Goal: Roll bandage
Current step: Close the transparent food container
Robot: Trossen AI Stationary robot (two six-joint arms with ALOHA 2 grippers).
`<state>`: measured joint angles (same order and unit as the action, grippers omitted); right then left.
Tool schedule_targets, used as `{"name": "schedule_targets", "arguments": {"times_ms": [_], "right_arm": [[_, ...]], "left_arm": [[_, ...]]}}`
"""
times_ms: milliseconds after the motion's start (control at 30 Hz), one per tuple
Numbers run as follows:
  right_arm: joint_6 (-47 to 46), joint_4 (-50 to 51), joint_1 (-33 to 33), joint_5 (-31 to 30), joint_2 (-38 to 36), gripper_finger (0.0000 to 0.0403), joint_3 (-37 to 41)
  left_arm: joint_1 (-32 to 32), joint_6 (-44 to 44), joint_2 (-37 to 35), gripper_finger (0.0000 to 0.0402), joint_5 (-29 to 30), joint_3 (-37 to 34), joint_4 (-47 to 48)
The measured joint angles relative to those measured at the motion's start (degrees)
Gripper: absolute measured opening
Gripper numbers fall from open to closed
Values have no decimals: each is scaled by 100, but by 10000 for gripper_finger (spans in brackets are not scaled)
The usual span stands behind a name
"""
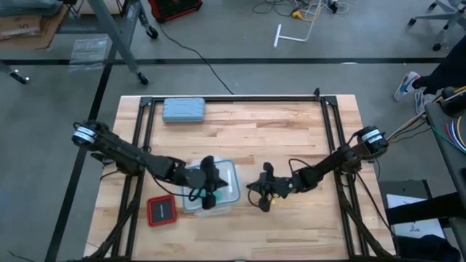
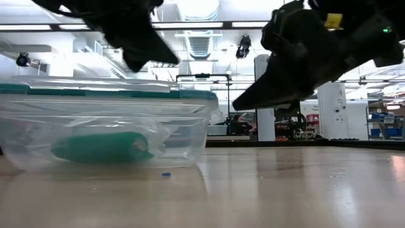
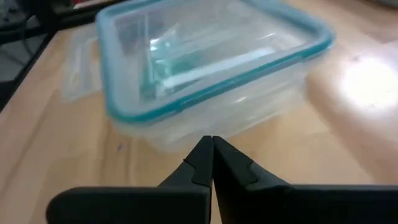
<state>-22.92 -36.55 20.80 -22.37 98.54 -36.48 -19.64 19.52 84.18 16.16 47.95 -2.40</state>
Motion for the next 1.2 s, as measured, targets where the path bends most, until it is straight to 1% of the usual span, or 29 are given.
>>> {"name": "schedule_targets", "arguments": {"times_ms": [167, 233, 300, 367, 467, 600, 667, 800, 1100, 1200], "right_arm": [[27, 28, -4, 30, -1, 0, -16], [29, 19, -7, 75, -2, 0, -16], [31, 43, -47, 80, -2, 0, -12], [31, 83, -93, 85, -1, 0, -5], [-12, 98, -212, 225, 0, 0, -1], [-103, 59, -496, 889, 0, 0, -3], [-160, 80, -634, 1038, 3, 0, -15], [-181, 138, -859, 1530, 4, 0, -79], [-109, 189, -949, 1796, 7, 0, -157], [-48, 124, -1037, 2113, 11, 0, -158]], "left_arm": [[-122, 556, -642, 0, 107, 26, 1169], [-143, 892, -732, 0, 77, 32, 1745], [-134, 1074, -668, 0, -109, -24, 2260], [-131, 1107, -554, 0, -303, -36, 2210], [-138, 1109, -307, 0, -827, -114, 2232], [-134, 1117, 44, 0, -825, -103, 2047], [-124, 1106, 243, 0, -883, -89, 1915], [-118, 1104, 470, 0, -902, -77, 1697], [-28, 1014, 529, 0, -854, -125, 1377], [14, 1032, 529, 0, -837, -201, 1205]]}}
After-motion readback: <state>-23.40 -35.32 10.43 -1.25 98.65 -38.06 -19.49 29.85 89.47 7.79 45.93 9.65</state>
